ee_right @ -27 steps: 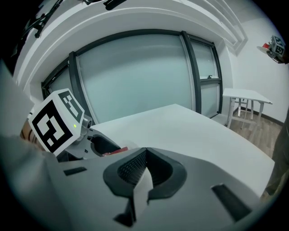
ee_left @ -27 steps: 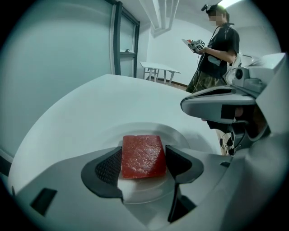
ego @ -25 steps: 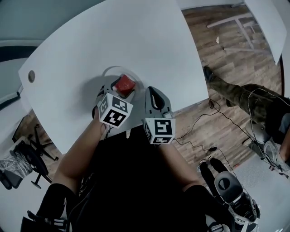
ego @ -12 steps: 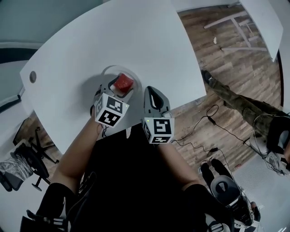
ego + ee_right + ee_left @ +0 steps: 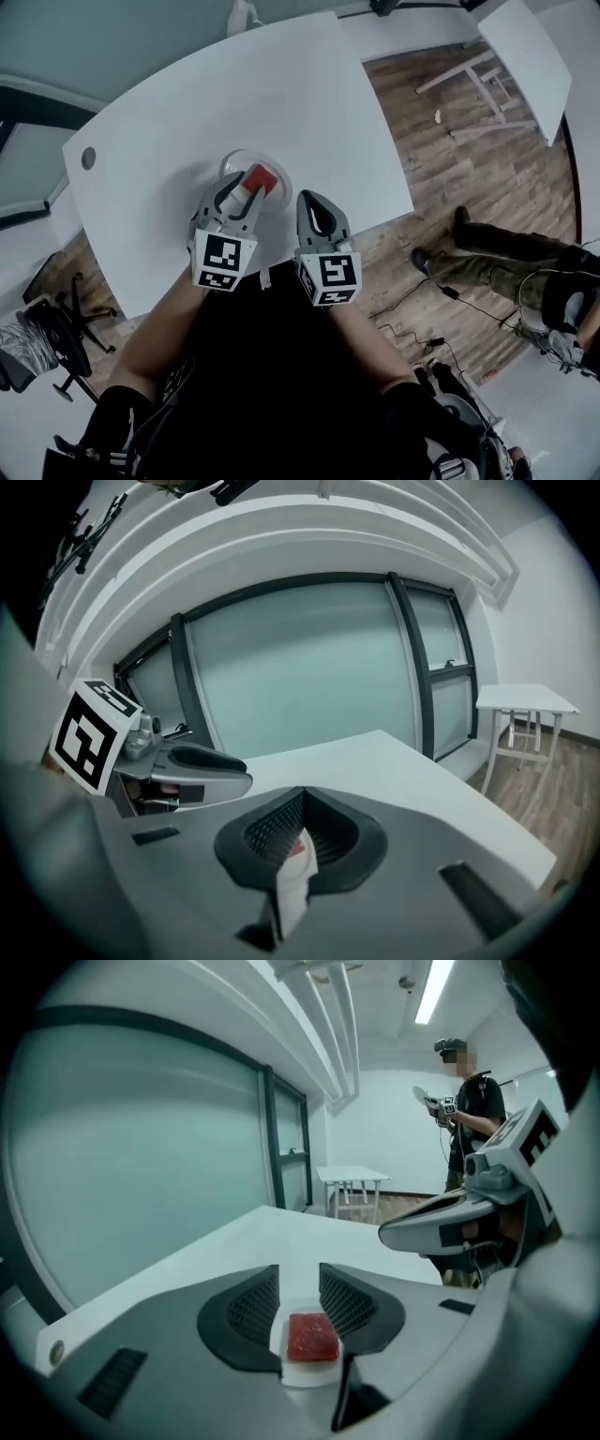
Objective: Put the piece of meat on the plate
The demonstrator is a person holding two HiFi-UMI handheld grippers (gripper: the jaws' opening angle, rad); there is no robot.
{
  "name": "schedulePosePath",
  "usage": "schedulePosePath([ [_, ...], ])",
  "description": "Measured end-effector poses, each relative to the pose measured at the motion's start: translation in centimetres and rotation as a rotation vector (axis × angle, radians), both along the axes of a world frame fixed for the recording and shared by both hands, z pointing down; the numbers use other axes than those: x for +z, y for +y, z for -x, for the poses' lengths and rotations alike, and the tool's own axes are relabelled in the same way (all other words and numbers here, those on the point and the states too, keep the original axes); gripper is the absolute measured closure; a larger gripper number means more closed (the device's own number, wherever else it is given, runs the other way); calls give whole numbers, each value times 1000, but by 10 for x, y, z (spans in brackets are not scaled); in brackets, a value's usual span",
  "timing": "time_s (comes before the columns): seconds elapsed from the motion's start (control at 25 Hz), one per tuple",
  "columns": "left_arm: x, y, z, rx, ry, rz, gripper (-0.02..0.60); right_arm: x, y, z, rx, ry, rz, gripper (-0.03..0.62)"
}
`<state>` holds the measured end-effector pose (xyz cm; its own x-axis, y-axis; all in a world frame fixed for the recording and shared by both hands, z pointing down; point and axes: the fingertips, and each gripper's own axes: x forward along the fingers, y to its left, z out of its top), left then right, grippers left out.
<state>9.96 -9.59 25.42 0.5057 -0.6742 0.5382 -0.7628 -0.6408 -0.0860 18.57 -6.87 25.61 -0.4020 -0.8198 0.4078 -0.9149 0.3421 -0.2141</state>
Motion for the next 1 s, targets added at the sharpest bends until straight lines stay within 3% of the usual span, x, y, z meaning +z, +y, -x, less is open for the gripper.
schedulePosePath([
  [0.16, -34, 6, 1, -104, 67, -128, 578, -24, 3, 2, -80, -15, -82, 591],
  [0.52, -96, 39, 12, -168, 156, -336, 578, -104, 19, 16, -191, 1, -281, 591],
  [0.8, -121, 25, 22, -139, 265, -322, 578, -121, 15, 32, -174, 15, -318, 591],
  [1.0, -139, 34, 12, -86, 304, -336, 578, -134, 25, 29, -119, 43, -349, 591],
])
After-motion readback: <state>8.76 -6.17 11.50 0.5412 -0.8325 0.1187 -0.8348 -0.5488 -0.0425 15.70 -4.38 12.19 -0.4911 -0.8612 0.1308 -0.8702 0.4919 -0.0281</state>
